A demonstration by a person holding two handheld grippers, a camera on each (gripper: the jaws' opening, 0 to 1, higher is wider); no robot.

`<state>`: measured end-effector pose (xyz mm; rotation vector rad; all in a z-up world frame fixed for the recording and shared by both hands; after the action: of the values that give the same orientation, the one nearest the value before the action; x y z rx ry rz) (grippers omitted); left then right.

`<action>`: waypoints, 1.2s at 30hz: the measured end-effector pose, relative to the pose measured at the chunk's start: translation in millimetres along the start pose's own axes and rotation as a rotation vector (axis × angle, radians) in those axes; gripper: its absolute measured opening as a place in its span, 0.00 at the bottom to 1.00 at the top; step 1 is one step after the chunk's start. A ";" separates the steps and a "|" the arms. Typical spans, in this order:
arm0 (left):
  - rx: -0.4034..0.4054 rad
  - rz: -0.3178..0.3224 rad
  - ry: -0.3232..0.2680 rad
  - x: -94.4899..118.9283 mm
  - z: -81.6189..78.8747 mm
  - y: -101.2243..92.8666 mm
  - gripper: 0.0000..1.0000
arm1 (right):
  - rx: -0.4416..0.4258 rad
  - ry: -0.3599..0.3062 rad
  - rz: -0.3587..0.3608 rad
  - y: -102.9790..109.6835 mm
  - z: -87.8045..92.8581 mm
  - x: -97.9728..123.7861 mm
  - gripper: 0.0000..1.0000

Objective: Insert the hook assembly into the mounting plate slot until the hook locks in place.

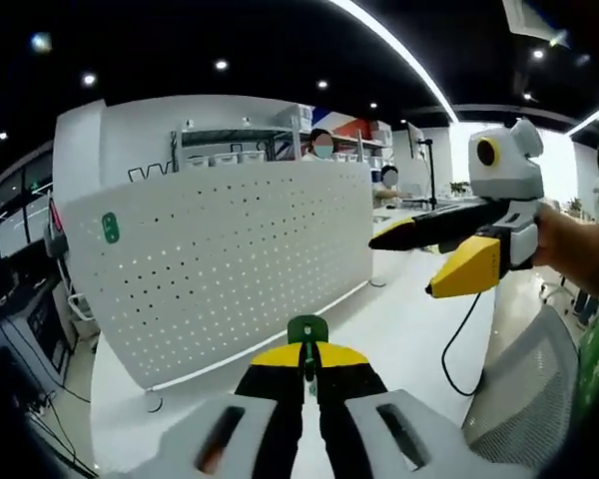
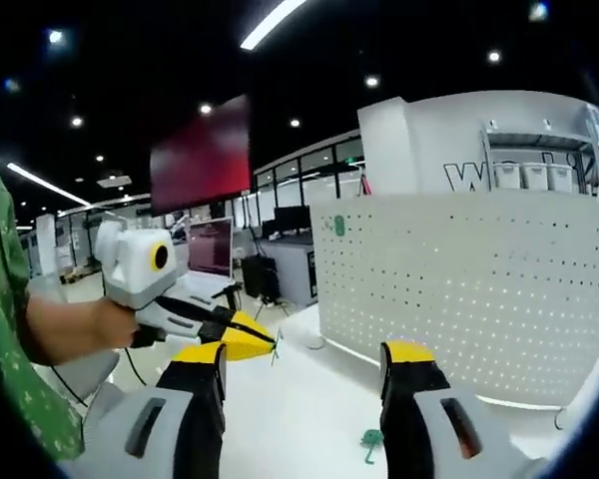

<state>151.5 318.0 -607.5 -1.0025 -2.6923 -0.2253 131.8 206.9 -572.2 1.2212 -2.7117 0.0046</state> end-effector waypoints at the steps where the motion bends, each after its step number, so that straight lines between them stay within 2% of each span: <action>1: 0.008 -0.004 -0.003 0.0 -1.4 2.5 0.03 | 0.003 -0.008 0.002 -0.7 -1.3 0.8 0.67; 13: 0.071 -0.054 -0.022 -7.2 -8.1 26.1 0.03 | 0.023 -0.036 0.007 -2.3 -7.3 3.9 0.80; 18: 0.116 -0.101 -0.042 -12.5 -13.6 48.6 0.03 | 0.022 -0.032 0.002 -3.4 -8.0 3.4 0.80; 28: 0.122 -0.184 -0.092 -25.1 -37.1 82.9 0.03 | 0.021 -0.048 0.010 -11.1 -13.1 1.2 0.81; 36: 0.182 -0.293 -0.183 -41.4 -68.5 111.0 0.03 | 0.016 -0.053 0.015 -16.4 -15.0 -1.9 0.81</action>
<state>267.6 359.7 -548.3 -0.6008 -2.9549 0.0605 147.5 198.5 -558.7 1.2226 -2.7715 -0.0038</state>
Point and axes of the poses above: the point that each gripper's makers call its tool centre point, and the gripper's own axes: x roughly backward along the fingers, y roughly to its left, z roughly out of its underside, the point moved 3 cm from there along x, roughly backward along the fingers, and after that the axes turned 1 degree about y, right-handed, at the moved point
